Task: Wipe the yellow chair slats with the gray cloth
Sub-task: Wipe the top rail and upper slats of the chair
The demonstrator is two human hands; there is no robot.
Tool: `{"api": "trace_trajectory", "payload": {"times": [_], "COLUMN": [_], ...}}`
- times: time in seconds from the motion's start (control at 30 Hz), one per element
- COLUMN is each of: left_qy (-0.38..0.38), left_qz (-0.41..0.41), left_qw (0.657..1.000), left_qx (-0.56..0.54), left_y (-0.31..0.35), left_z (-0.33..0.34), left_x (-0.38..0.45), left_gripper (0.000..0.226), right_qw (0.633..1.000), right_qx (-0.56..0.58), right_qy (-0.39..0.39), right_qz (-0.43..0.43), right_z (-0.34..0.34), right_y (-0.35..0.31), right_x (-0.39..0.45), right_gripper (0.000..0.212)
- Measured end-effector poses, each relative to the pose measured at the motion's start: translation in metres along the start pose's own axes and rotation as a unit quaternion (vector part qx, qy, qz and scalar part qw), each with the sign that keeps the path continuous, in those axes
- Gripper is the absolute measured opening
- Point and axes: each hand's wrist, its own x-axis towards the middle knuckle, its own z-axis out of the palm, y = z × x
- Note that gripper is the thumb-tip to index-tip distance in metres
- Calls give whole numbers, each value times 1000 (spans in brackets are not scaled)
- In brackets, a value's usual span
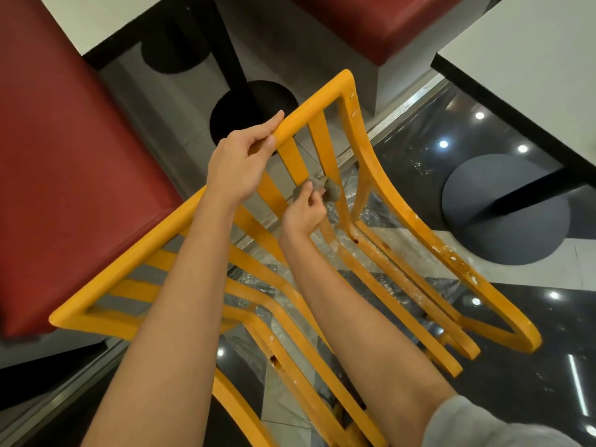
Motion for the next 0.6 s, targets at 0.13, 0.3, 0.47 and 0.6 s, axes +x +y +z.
{"api": "trace_trajectory", "payload": {"times": [0.13,0.3,0.47,0.6], "left_qy": [8,-1,4,7], "left_qz": [-3,5,5,4], "left_qw": [1000,1000,1000,1000], "left_qx": [-3,-14,-10,-7], "left_y": [-2,-4,-6,-4], "left_z": [1,2,2,4], "left_x": [2,2,3,3], "left_gripper": [37,37,37,37], "right_qw": [989,998,995,996], "right_qx": [-11,-50,-46,-72], "right_qy": [-124,17,-71,11], "right_qz": [-79,18,-59,44], "right_z": [-3,-10,-16,-28], "right_y": [15,26,36,34], "right_x": [-15,9,2,27], "right_gripper": [37,46,38,48]}}
